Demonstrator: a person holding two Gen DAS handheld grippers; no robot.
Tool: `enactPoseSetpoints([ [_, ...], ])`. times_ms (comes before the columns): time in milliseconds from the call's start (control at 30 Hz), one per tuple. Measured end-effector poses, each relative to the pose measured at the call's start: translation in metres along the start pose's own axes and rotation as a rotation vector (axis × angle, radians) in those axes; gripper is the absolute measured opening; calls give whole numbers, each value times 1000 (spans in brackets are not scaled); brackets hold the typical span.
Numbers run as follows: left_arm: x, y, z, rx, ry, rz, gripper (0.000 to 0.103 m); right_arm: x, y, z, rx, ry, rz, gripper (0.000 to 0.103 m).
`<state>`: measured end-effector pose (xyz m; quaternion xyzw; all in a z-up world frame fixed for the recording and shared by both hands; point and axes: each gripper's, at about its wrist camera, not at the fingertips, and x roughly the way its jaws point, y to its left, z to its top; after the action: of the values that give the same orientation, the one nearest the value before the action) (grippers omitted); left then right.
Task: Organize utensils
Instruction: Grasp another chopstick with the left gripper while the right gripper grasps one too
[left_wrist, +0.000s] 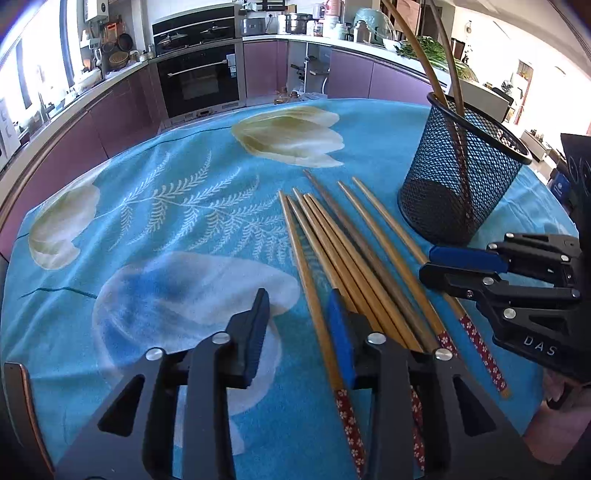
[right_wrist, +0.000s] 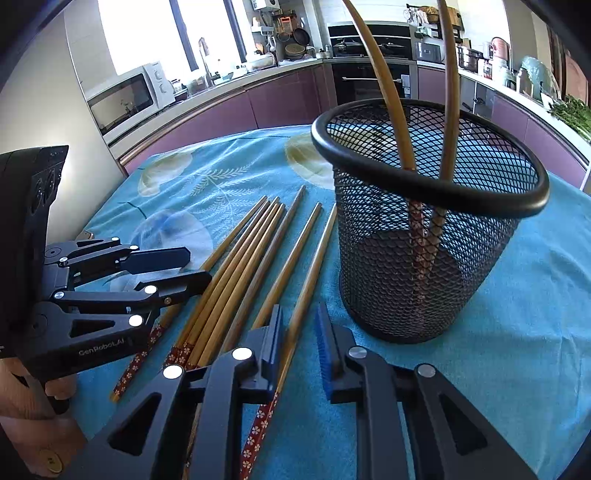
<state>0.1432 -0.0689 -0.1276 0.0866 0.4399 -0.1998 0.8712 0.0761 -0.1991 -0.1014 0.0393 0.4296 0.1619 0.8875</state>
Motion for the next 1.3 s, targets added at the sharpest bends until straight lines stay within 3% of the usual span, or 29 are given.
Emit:
enactPoseSetpoints([
  [200,1,2,-3,-66,-11,-34,10,-3,-4,-2,37,-5,21,7],
  [300,-1,5,-4,-105,-18,-45,8,-8,-7,-4,47,-12,24,6],
  [500,-17,5,-9,-103,-47,-73,8,-24,-5,-2,12,-47,79,6],
  [633,-18,0,-15,-71,-27,-107,8,-24,2,-2,-37,-20,117,6],
  [933,-10,0,-20,-25,16,-110,9,-10,9,-5,-79,60,78,8],
  [1133,-4,2,-15,0,26,-144,15,-3,12,-2,-90,57,63,8],
  [1300,0,-2,-8,17,30,-120,12,-2,9,0,-79,47,67,6],
])
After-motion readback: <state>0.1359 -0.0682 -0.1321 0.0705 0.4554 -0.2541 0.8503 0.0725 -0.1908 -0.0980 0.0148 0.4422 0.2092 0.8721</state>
